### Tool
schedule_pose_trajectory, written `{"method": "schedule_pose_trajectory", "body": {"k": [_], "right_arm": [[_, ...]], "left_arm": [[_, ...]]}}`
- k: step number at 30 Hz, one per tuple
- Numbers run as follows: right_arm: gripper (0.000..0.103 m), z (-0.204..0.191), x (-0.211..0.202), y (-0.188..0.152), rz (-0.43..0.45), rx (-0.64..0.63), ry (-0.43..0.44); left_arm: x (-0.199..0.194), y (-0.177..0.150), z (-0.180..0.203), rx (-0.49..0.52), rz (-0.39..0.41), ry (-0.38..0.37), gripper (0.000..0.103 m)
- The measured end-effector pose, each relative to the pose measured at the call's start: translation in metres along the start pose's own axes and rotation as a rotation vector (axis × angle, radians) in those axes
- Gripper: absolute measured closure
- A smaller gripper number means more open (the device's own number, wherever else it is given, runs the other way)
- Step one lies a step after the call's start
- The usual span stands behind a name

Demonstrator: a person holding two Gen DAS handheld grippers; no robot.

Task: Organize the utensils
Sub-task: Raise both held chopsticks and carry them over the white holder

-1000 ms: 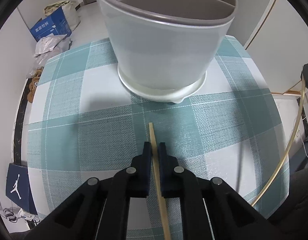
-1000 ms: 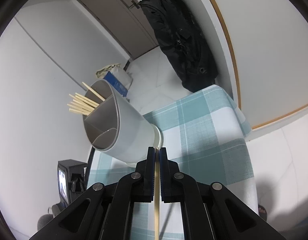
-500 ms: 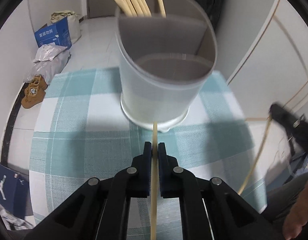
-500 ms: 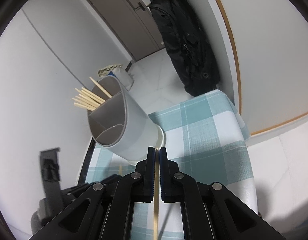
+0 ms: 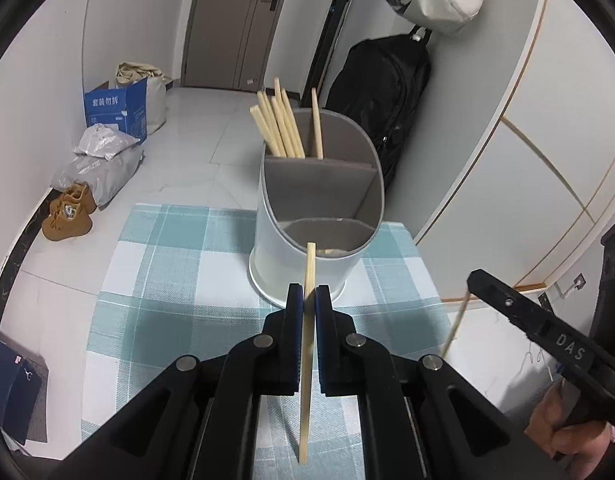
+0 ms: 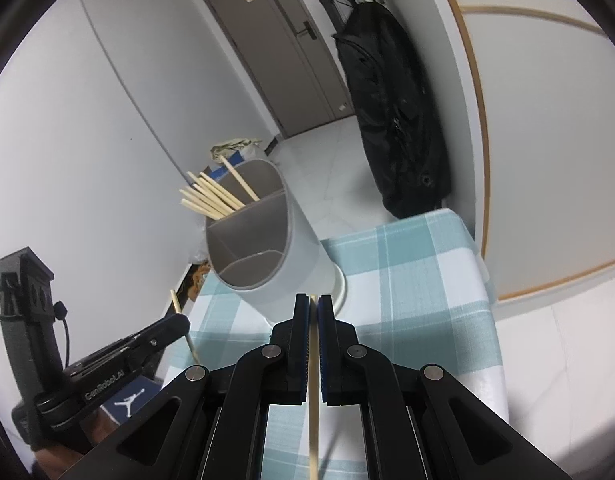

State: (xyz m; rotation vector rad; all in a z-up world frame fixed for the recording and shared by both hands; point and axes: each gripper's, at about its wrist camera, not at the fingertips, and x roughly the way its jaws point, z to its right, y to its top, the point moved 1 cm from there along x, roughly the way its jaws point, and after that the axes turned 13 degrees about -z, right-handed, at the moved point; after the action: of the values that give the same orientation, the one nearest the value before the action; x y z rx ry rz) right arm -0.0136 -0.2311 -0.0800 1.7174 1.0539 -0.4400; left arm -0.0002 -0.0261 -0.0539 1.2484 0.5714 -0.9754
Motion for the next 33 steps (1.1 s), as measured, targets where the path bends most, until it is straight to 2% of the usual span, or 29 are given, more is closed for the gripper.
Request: {"method": "schedule_pose_trajectory", "body": {"k": [6,18,26,33], "right_arm": [[0.1,-0.02,-0.008,0.001,0.05,-0.076,-0.031],[0.1,-0.047,-0.019,0.007,0.129,-0.174,-0.063],[0.1,-0.049,-0.036,0.032,0.174,-0.173,-0.058],[0.1,-0.06,-0.056,0.072,0.2,-0.207,-0.067]], "left_arm": [[-0.015,0.002,0.009,0.041,0.041,-0.007,0.101],[-0.03,0.014,0.019,0.068,0.063,-0.026,0.101],[-0.041,0.036,0.022,0.055,0.064,-0.069,0.101],[-0.062,0.07,0.024,0.036,0.114,-0.101,0.101]]}}
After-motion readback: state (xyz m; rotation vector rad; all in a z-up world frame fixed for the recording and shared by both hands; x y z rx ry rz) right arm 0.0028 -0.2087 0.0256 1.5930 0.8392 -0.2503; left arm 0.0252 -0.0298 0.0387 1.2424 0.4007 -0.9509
